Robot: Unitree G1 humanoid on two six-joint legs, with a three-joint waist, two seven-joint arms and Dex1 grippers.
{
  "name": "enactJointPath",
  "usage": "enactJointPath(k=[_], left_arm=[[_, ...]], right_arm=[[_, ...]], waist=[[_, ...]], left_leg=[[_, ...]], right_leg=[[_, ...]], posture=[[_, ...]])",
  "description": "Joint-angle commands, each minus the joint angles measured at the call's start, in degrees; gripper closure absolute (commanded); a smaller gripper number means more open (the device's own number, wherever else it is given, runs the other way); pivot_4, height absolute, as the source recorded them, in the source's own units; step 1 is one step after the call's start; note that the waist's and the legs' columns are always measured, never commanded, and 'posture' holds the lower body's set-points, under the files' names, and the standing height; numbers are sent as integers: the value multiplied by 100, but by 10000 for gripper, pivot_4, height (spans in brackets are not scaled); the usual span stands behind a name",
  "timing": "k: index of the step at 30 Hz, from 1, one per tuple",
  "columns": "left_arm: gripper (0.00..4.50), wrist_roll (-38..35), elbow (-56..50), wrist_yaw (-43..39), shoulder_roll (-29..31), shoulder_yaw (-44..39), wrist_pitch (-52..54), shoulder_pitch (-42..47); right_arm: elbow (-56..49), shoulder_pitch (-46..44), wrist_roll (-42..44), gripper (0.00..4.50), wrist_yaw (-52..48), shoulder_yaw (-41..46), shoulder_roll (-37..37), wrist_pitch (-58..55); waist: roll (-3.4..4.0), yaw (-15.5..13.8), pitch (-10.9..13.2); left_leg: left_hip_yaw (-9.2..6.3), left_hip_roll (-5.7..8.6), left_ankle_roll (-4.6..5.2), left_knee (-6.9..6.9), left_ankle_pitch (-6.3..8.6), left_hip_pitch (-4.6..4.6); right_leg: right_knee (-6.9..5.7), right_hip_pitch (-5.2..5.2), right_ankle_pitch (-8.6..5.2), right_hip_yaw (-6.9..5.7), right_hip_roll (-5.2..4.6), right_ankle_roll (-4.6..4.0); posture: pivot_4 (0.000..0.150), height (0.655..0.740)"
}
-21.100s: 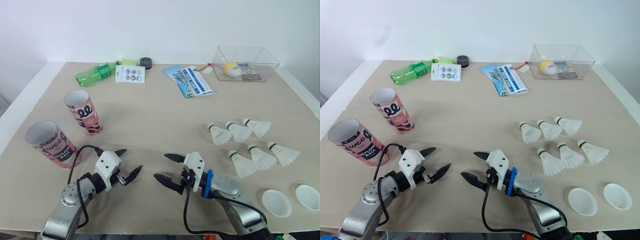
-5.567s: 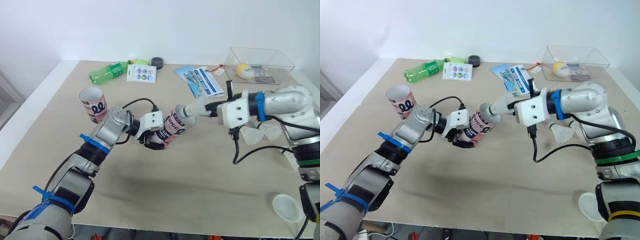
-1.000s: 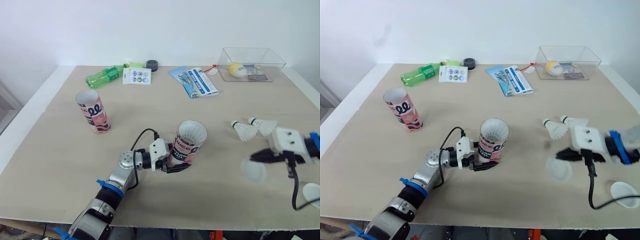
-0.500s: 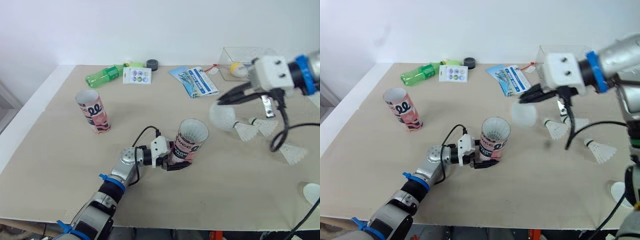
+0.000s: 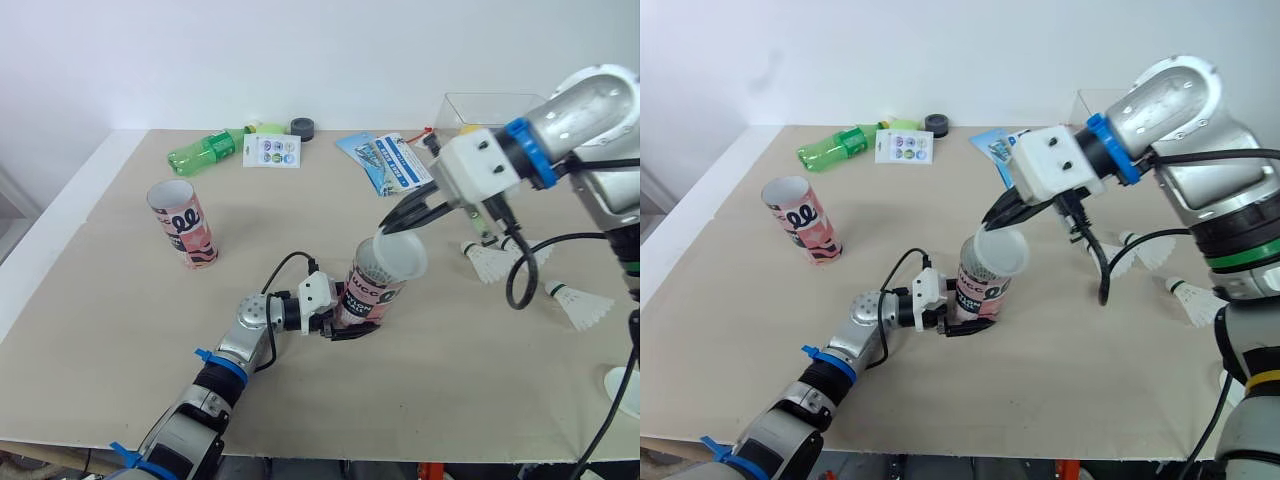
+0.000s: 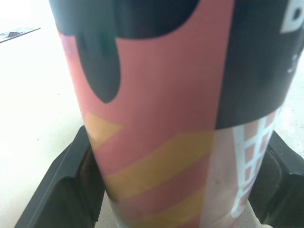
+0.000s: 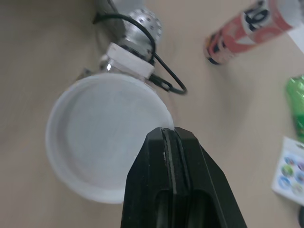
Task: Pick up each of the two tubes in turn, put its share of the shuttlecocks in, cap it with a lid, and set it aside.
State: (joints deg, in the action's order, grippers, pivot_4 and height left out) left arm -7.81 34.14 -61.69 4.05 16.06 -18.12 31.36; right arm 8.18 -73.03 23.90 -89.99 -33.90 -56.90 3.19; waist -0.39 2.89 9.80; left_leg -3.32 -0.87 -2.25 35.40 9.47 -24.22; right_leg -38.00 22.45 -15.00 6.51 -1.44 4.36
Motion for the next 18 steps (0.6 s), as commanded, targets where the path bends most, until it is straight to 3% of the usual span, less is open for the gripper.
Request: enactJointPath(k=[1, 18], left_arm=[[10103, 131, 165, 25, 105, 50, 175, -184], [10103, 141, 70, 89, 128, 41, 259, -248]], right_arm=[[190, -207, -218, 44367, -251, -95, 80, 506], [603, -209, -346, 44367, -251, -51, 667, 1069]], waist=[[0, 0, 0], [1, 10, -1]], left_leg=[[0, 0, 0, 0, 0, 0], [-1, -5, 1, -4, 1, 3]], right_leg=[[0, 0, 0, 0, 0, 0], [-1, -1, 2, -1, 5, -3]], posture=[[1500, 7400], [1500, 7400]])
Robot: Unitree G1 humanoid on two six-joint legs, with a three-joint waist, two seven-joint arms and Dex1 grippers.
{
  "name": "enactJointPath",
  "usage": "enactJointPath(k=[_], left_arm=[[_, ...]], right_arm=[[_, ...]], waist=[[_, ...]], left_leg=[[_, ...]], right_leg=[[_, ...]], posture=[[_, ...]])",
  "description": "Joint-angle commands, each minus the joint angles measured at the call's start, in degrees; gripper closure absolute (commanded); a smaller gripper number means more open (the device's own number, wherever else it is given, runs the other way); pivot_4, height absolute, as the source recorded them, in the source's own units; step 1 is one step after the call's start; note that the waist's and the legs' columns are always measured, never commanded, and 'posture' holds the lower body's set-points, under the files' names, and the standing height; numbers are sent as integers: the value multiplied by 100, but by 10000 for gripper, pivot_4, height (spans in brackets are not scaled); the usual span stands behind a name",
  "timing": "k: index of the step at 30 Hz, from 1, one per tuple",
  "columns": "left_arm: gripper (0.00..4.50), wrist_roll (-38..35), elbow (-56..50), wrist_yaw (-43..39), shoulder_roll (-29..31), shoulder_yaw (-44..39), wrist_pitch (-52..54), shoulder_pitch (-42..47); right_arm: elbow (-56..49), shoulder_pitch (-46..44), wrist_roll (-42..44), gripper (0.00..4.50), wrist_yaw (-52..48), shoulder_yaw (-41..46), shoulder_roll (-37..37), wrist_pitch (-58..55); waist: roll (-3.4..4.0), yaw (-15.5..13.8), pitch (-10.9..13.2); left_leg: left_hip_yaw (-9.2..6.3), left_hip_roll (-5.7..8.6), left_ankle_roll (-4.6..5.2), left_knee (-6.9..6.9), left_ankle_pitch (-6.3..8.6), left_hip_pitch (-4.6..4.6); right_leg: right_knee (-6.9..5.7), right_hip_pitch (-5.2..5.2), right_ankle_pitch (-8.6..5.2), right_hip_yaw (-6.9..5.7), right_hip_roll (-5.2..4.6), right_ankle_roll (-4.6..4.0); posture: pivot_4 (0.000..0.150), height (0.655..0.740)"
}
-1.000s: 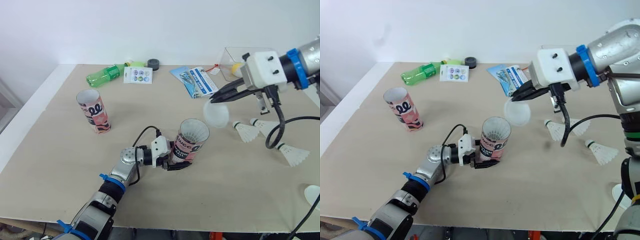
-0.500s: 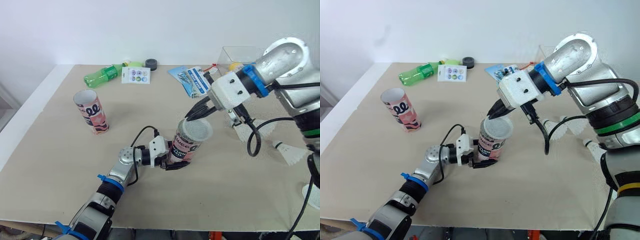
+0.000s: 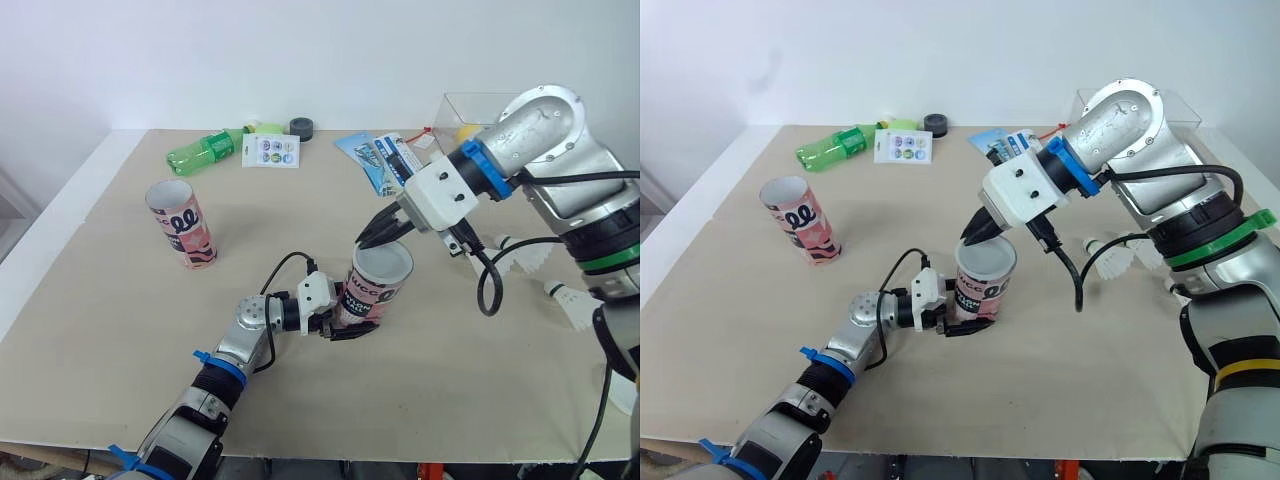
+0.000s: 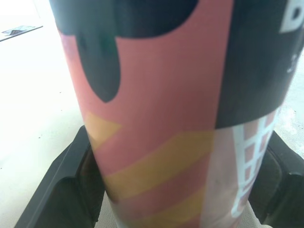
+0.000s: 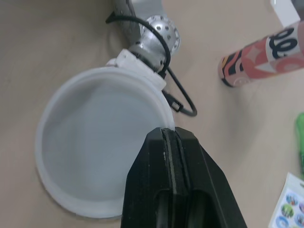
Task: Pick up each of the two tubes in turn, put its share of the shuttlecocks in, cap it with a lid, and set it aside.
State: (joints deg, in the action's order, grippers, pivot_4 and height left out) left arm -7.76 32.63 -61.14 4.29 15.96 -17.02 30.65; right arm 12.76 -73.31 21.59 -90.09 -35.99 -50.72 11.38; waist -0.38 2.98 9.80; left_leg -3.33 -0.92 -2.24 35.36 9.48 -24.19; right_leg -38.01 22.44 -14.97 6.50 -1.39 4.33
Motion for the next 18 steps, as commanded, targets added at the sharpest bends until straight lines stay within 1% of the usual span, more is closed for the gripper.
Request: enactJointPath(k=[1, 12, 18], left_arm=[[10103, 136, 222, 36, 105, 49, 149, -173], [10103, 129, 214, 25, 143, 42, 194, -175], [10103, 114, 265, 26, 128, 22, 212, -118]], right_arm=[[180, -191, -138, 44367, -241, 144, 54, 283], [275, -382, -245, 44367, -241, 34, -155, 400], [-25, -259, -166, 44367, -241, -32, -249, 263]], waist=[[0, 0, 0], [0, 1, 0], [0, 0, 0]], left_leg=[[0, 0, 0, 0, 0, 1], [2, -2, 1, 1, -1, 5], [1, -2, 1, 0, -1, 4]], right_leg=[[0, 0, 0, 0, 0, -1], [-1, -1, 3, 0, 1, -9], [-1, 0, 2, 0, 1, -11]], posture=[[1500, 7400], [1500, 7400], [1500, 7400]])
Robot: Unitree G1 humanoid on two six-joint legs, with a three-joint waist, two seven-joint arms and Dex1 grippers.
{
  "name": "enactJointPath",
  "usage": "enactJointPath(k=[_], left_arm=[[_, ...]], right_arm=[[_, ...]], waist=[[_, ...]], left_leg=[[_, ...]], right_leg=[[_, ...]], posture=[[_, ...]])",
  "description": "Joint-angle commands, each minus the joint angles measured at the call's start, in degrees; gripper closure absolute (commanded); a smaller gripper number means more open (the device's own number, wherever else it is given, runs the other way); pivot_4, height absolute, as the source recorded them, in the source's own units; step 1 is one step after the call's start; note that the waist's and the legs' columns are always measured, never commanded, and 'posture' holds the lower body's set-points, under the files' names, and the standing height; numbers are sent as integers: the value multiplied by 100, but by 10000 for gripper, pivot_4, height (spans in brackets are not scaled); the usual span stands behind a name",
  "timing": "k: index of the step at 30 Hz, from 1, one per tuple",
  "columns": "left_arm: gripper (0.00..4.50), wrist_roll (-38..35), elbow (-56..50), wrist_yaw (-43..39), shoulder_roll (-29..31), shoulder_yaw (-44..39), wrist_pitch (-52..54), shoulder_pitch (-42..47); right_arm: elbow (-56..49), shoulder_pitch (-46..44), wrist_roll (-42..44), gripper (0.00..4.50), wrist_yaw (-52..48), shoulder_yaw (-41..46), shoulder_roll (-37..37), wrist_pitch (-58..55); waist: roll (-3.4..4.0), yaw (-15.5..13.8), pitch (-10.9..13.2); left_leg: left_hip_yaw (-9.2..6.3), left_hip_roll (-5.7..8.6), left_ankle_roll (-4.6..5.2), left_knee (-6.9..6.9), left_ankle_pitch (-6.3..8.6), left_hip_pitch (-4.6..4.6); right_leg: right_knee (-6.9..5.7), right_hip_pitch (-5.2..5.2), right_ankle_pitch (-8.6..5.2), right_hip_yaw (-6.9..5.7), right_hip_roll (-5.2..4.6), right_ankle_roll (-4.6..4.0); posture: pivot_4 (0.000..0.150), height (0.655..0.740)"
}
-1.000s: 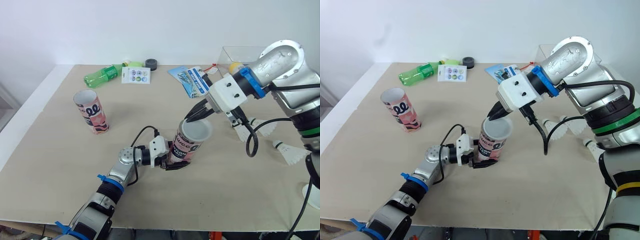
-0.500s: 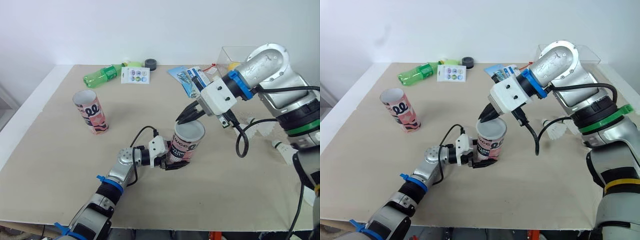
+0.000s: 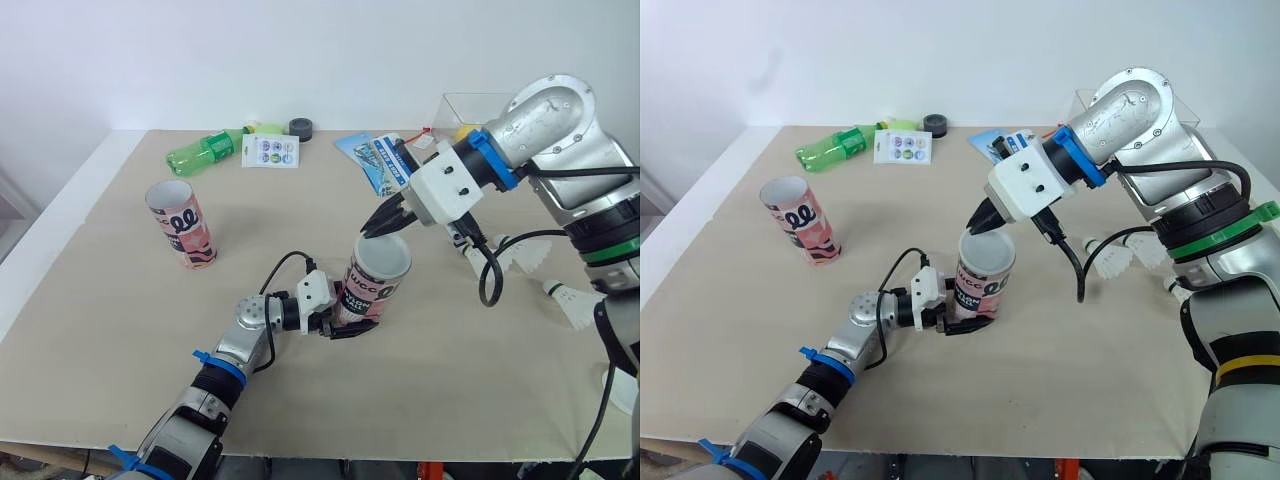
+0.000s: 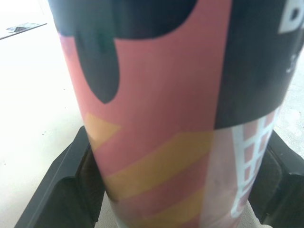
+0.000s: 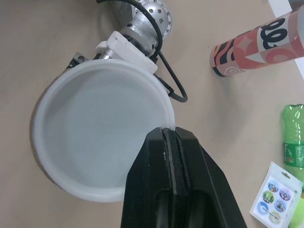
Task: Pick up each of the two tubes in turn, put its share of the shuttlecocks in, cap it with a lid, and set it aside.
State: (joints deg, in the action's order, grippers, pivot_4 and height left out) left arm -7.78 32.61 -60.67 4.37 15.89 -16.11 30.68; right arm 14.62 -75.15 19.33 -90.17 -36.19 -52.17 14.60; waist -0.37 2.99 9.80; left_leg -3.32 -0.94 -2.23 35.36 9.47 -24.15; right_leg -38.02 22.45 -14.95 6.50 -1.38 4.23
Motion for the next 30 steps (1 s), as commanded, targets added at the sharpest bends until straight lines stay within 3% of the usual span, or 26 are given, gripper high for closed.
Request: enactJointPath(k=[1, 13, 14, 15, 17, 20, 24, 30], left_arm=[[10103, 113, 272, -20, 116, 25, 124, -114], [10103, 56, 238, 57, 97, -43, 229, -121], [10103, 52, 229, 59, 104, -48, 237, -128], [10103, 47, 223, 60, 109, -53, 246, -133], [10103, 45, 214, 55, 117, -55, 261, -137], [10103, 43, 207, 51, 116, -57, 278, -135], [10103, 39, 185, 53, 122, -61, 289, -132], [10103, 11, 144, 53, 138, -91, 279, -168]], right_arm=[[-219, -48, 48, 44367, -233, -11, -89, -60], [17, -4, -61, 44367, -233, -159, 36, 59], [-5, -12, -14, 38350, -233, -171, 17, -26], [-18, -12, 24, 36535, -233, -165, 5, -112], [-1, -22, 69, 28071, -233, -81, 13, -149], [56, -60, 133, 13074, -233, 14, -23, -218], [123, 7, 632, 13074, -233, 452, -204, -902], [137, 583, 1803, 13074, 334, 2070, -140, -3382]], waist=[[0, 0, 0], [0, 0, 0], [0, 0, 0], [0, 0, 0], [0, 0, -1], [0, 0, -1], [-1, -1, 0], [-3, 0, 1]], left_leg=[[0, 0, 0, 0, 0, 0], [0, 0, 0, 0, 0, 1], [0, 0, 0, 0, 0, 1], [0, 0, 0, 0, 0, 1], [0, 0, 0, 0, 0, 2], [0, -1, 0, 0, 0, 3], [0, 0, 0, 0, 0, 0], [-3, -1, 0, -1, 0, -2]], right_leg=[[0, 0, 0, 0, 0, 0], [0, -1, -1, 0, 0, -1], [0, -1, -1, 0, 0, -1], [0, -1, -1, 0, 0, -1], [0, -1, -1, 0, 0, -1], [0, -2, 0, 0, 0, -1], [0, 0, 0, 0, -1, -1], [0, -1, 0, -2, -1, -6]], posture=[[1500, 7400], [1500, 7400], [1500, 7400], [1500, 7400], [1500, 7400], [1500, 7400], [1500, 7400], [1500, 7400]])
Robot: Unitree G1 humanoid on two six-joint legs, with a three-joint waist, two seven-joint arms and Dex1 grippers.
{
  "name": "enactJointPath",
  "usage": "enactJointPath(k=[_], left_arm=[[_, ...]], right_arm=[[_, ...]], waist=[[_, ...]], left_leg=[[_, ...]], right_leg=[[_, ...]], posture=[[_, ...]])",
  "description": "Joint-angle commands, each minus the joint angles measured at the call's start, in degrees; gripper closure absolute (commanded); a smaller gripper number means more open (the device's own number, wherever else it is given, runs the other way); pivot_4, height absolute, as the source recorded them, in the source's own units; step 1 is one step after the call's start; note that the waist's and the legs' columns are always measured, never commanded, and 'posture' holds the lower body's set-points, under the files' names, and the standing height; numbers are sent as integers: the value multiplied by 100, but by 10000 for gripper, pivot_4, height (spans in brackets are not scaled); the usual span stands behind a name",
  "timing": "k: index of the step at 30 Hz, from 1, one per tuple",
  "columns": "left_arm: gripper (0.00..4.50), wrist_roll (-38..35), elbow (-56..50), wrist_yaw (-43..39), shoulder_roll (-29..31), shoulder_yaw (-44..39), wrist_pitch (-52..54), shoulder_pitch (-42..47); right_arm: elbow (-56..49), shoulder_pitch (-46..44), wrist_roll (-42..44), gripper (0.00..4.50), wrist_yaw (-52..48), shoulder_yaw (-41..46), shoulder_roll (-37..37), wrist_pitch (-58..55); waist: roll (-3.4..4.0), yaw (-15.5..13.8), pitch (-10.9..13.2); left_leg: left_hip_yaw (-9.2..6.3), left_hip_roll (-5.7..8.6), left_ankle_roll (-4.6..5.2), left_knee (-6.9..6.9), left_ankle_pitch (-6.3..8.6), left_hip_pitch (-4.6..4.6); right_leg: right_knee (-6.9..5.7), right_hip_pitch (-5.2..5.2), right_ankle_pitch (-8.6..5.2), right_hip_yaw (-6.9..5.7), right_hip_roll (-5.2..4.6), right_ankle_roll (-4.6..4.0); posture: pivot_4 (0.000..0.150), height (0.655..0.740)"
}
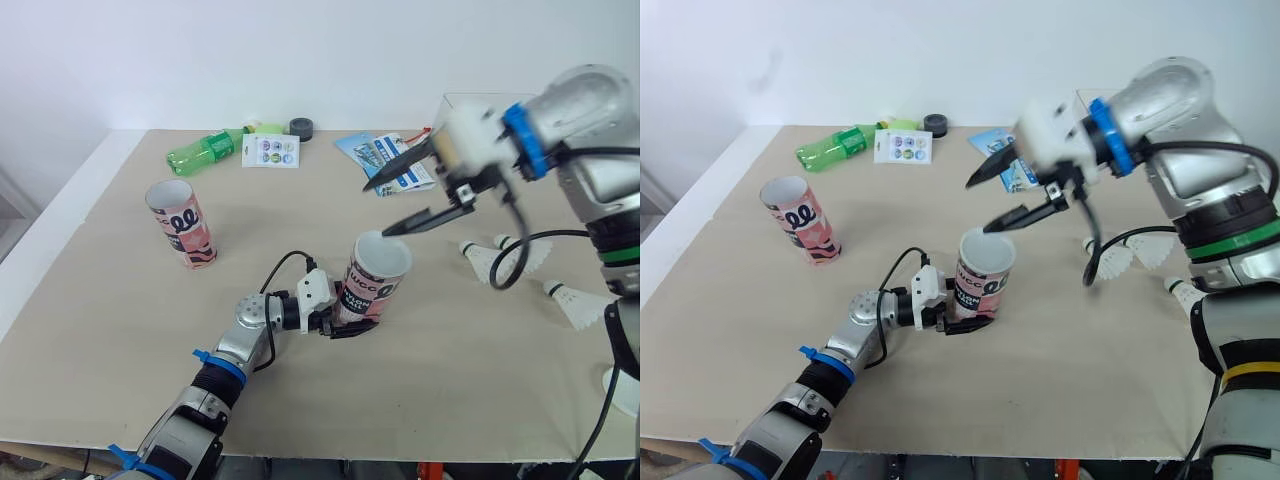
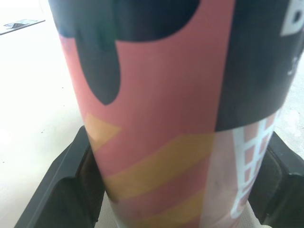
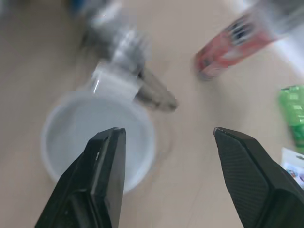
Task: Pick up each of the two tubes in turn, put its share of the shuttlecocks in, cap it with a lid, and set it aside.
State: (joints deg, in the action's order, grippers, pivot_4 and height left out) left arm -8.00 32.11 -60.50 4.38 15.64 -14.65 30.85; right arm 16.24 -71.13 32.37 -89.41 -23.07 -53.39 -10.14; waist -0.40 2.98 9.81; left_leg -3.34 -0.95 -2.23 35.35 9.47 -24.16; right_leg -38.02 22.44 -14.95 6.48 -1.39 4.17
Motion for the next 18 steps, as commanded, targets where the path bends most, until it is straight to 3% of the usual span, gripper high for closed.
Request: enactJointPath(k=[1, 7, 14, 18], left_arm=[[10103, 33, 183, 29, 141, -64, 131, -200], [10103, 25, 105, 16, 172, -78, 184, -260], [10103, 19, -14, 9, 198, -40, 279, -296], [10103, 22, -42, 11, 208, -34, 308, -306]], right_arm=[[-79, 362, 610, 13074, 423, 997, 11, -1197], [-1164, 2070, 1213, 13074, 1477, 2100, 394, -2232], [-2149, 2766, 1144, 44776, 1784, 2305, 605, -2493], [-2344, 2800, 906, 44776, 1545, 2157, 461, -2519]], waist=[[0, 3, -1], [-8, 17, -8], [0, 31, -6], [-4, 31, -5]], left_leg=[[0, -1, 0, 0, 0, 1], [1, -8, 3, -1, 2, 1], [-3, -13, 6, -1, 2, -4], [-3, -14, 6, -1, 3, -4]], right_leg=[[0, -1, 1, 0, 1, -2], [-2, 2, -3, -4, 9, -5], [-9, 11, 13, -2, 24, 23], [-7, 9, 11, -1, 25, 21]], posture=[[1500, 7400], [1500, 7400], [1500, 7400], [1500, 7400]])
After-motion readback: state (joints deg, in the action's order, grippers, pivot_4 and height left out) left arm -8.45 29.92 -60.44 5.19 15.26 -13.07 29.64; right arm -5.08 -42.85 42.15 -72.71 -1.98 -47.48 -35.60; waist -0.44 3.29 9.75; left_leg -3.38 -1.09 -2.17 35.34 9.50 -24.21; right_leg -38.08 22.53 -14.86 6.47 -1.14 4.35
